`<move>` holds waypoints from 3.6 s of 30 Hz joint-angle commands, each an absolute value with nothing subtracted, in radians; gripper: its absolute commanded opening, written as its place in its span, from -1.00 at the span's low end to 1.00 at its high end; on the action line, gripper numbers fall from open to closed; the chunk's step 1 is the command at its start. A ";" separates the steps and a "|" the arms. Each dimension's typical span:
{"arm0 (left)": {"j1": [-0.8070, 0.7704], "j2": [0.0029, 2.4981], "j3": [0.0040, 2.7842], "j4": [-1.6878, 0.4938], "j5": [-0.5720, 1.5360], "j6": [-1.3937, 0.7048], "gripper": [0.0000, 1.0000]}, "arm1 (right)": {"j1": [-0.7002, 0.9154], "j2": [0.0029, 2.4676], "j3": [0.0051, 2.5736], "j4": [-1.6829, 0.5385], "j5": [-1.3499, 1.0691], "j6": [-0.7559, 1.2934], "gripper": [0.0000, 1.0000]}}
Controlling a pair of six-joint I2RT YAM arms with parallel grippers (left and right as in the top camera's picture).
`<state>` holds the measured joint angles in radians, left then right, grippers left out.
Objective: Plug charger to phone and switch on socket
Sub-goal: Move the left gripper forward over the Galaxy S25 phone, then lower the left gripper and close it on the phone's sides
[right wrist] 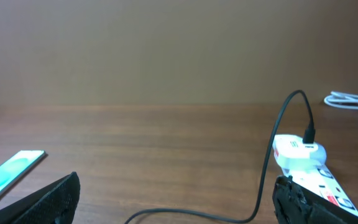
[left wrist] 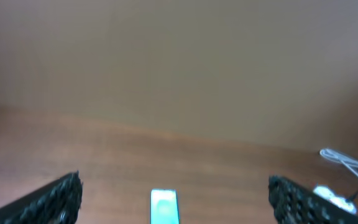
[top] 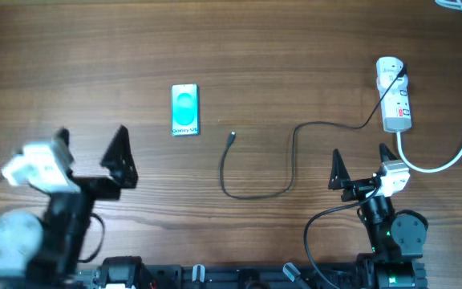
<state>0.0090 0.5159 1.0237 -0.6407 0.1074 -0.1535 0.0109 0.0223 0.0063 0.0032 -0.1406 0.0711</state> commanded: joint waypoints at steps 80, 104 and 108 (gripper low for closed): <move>-0.200 2.196 1.568 -0.877 0.051 -0.266 1.00 | 0.014 0.018 0.005 0.007 -0.128 0.080 0.99; -0.262 2.196 1.568 -0.911 0.051 -0.217 0.48 | 0.014 0.018 0.005 0.007 -0.128 0.080 1.00; -0.275 2.196 1.568 -0.997 0.051 -0.232 0.43 | 0.014 0.018 0.005 0.007 -0.128 0.080 1.00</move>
<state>-0.2634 2.1784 1.5925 -0.9478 0.0311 -0.2226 0.0109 0.0223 0.0063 0.0036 -0.1371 0.0711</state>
